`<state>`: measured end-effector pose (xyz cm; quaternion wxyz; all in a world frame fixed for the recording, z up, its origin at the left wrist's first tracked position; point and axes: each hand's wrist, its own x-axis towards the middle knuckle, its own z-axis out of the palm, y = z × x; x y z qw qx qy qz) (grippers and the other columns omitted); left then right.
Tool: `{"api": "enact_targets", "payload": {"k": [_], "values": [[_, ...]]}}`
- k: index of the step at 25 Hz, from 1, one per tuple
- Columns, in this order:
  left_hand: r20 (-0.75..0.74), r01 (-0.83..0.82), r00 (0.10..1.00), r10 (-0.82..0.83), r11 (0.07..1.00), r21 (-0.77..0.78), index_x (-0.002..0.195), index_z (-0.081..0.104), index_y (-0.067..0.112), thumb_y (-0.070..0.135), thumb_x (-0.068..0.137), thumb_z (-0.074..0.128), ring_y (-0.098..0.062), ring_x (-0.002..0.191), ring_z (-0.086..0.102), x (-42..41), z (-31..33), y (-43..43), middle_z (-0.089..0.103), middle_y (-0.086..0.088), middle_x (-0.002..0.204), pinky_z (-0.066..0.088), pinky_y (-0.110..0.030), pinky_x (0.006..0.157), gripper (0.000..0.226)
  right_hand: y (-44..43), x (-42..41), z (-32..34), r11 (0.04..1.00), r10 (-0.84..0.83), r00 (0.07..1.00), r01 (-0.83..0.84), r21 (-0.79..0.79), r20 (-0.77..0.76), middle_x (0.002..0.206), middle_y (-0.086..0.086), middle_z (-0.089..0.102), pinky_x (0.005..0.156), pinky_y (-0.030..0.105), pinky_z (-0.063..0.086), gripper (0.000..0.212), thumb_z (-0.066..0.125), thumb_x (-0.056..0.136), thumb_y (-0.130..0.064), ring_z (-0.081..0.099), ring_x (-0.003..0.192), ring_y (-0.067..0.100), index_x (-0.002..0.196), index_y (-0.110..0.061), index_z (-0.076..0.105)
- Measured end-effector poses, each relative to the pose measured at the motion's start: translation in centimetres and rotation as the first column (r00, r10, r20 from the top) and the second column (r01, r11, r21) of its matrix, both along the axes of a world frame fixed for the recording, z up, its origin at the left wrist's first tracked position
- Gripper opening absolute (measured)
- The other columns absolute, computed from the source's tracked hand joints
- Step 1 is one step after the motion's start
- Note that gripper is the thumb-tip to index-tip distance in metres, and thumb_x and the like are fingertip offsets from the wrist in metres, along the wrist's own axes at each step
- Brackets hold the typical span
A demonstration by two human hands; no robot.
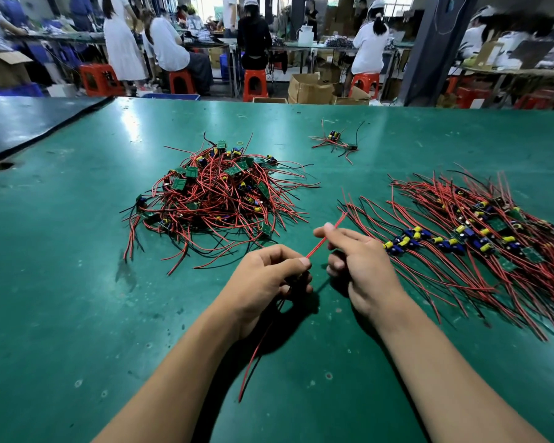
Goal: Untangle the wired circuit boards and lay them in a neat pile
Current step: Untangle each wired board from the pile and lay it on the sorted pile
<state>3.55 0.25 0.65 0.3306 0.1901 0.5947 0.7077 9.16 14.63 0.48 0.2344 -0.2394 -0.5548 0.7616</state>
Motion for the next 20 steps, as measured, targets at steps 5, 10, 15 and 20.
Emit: {"api": "enact_targets", "payload": {"k": [5, 10, 15, 20], "values": [[-0.034, 0.081, 0.996, -0.082, 0.996, -0.027, 0.077, 0.061, 0.003, 0.0, 0.087, 0.064, -0.019, 0.055, 0.057, 0.4, 0.4, -0.1, 0.062, -0.009, 0.063, 0.035, -0.029, 0.058, 0.011, 1.7, 0.3, 0.9, 0.928, -0.066, 0.994, 0.03, -0.371, -0.084, 0.055, -0.004, 0.04, 0.034, 0.016, 0.023, 0.03, 0.054, 0.101, -0.021, 0.026, 0.031, 0.003, 0.077, -0.005, 0.063], [-0.028, 0.091, 0.995, -0.092, 0.995, -0.034, 0.081, 0.063, 0.001, 0.001, 0.087, 0.064, -0.02, 0.055, 0.058, 0.4, 0.5, -0.1, 0.063, -0.01, 0.065, 0.038, -0.027, 0.057, 0.006, 1.9, 0.3, 1.3, 0.835, -0.066, 0.989, -0.019, -0.549, -0.134, 0.051, -0.005, 0.04, 0.034, 0.015, 0.024, 0.04, 0.053, 0.101, -0.024, 0.027, 0.029, 0.003, 0.068, -0.005, 0.065], [0.165, -0.092, 0.983, 0.083, 0.995, 0.047, 0.097, 0.065, 0.003, 0.03, 0.095, 0.058, -0.023, 0.062, 0.069, -0.1, 0.5, 0.0, 0.071, -0.016, 0.078, 0.058, -0.028, 0.063, 0.028, 2.0, 0.3, 0.3, 0.968, -0.143, 0.99, 0.141, -0.209, 0.007, 0.065, -0.005, 0.05, 0.04, 0.018, 0.03, 0.045, 0.062, 0.092, -0.051, 0.034, 0.04, 0.005, 0.094, -0.007, 0.072], [0.301, -0.129, 0.949, 0.089, 0.985, 0.118, 0.119, 0.058, 0.006, 0.058, 0.096, 0.038, -0.028, 0.081, 0.073, -0.5, 0.6, 0.2, 0.073, -0.019, 0.103, 0.06, -0.036, 0.071, 0.061, 0.4, 0.3, -0.2, 0.993, -0.035, 0.994, 0.022, 0.117, 0.106, 0.073, -0.006, 0.058, 0.045, 0.02, 0.033, 0.039, 0.068, 0.088, -0.053, 0.043, 0.048, 0.009, 0.089, -0.015, 0.076]]}}
